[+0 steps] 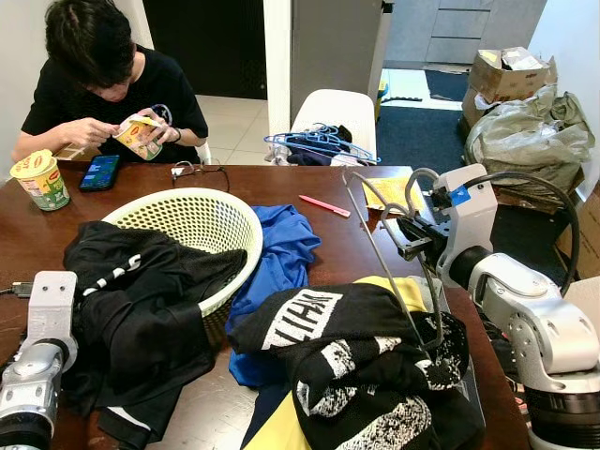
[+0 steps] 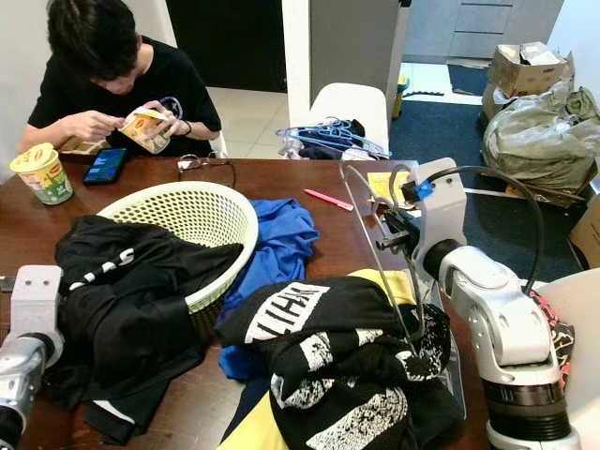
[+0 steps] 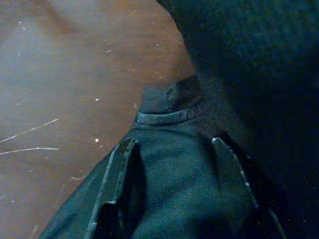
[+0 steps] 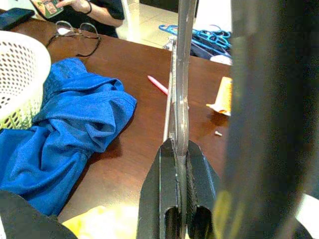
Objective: Hang hanger
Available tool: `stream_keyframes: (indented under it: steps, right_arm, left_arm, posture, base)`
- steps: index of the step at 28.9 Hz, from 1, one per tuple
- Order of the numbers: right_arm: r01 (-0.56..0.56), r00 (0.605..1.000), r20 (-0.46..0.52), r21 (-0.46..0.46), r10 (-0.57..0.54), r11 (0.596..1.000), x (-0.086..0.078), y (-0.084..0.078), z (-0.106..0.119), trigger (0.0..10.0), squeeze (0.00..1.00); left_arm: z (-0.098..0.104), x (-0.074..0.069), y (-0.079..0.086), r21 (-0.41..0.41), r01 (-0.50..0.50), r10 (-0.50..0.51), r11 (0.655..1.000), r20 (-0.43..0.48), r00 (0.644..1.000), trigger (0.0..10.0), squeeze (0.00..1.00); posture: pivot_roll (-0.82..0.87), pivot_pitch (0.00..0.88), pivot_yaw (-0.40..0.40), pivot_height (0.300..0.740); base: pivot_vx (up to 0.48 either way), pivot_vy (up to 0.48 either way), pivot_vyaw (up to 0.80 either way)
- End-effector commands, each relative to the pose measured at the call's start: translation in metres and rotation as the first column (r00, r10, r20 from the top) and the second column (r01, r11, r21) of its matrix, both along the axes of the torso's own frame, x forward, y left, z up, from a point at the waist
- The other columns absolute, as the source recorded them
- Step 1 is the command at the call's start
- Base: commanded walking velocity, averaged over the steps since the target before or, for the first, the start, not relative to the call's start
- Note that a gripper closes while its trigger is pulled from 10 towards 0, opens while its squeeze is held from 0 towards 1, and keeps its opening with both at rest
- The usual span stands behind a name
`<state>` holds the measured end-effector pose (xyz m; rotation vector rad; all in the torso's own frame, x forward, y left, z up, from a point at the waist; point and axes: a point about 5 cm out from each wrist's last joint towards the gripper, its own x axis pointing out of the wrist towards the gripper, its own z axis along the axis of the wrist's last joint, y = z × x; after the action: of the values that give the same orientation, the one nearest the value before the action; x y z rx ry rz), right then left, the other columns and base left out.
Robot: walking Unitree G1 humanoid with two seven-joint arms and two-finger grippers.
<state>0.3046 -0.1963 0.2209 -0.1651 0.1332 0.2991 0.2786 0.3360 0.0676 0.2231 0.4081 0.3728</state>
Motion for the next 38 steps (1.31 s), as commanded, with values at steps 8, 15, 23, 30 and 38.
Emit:
stream_keyframes:
  steps: [8,15,23,30,38]
  right_arm:
    - [0.001,1.000,-0.017,-0.019,-0.002,1.000,-0.003,-0.002,0.001,10.0,0.00]
    - [0.006,1.000,-0.018,-0.022,-0.006,1.000,-0.003,-0.003,0.002,10.0,0.00]
    - [0.006,1.000,-0.019,-0.022,-0.007,1.000,-0.004,-0.003,0.003,10.0,0.00]
    - [0.012,1.000,-0.016,-0.025,-0.012,1.000,-0.005,-0.004,0.004,10.0,0.00]
    - [0.017,1.000,-0.014,-0.024,-0.018,1.000,-0.005,-0.005,0.005,10.0,0.00]
  left_arm:
    - [-0.025,-0.013,-0.007,-0.126,-0.065,0.060,0.990,-0.046,0.997,10.0,1.00]
    - [-0.013,-0.014,0.010,-0.300,-0.173,0.199,0.938,0.060,0.978,10.0,1.00]
    - [-0.015,-0.020,0.019,-0.329,-0.208,0.233,0.921,0.036,0.972,10.0,1.00]
    - [-0.024,-0.016,0.009,-0.340,-0.168,0.164,0.925,-0.039,0.986,10.0,0.00]
    - [-0.015,-0.005,0.004,-0.416,-0.113,0.125,0.902,0.000,0.992,10.0,0.00]
  posture:
    - [-0.13,0.098,-0.011,0.740]
    - [-0.13,0.101,-0.010,0.740]
    - [-0.13,0.102,-0.009,0.740]
    - [-0.14,0.105,-0.005,0.740]
    - [-0.14,0.102,-0.001,0.740]
  base:
    - [0.000,0.000,0.00]
    - [0.000,0.000,0.00]
    - [0.000,0.000,0.00]
    - [0.000,0.000,0.00]
    - [0.000,0.000,0.00]
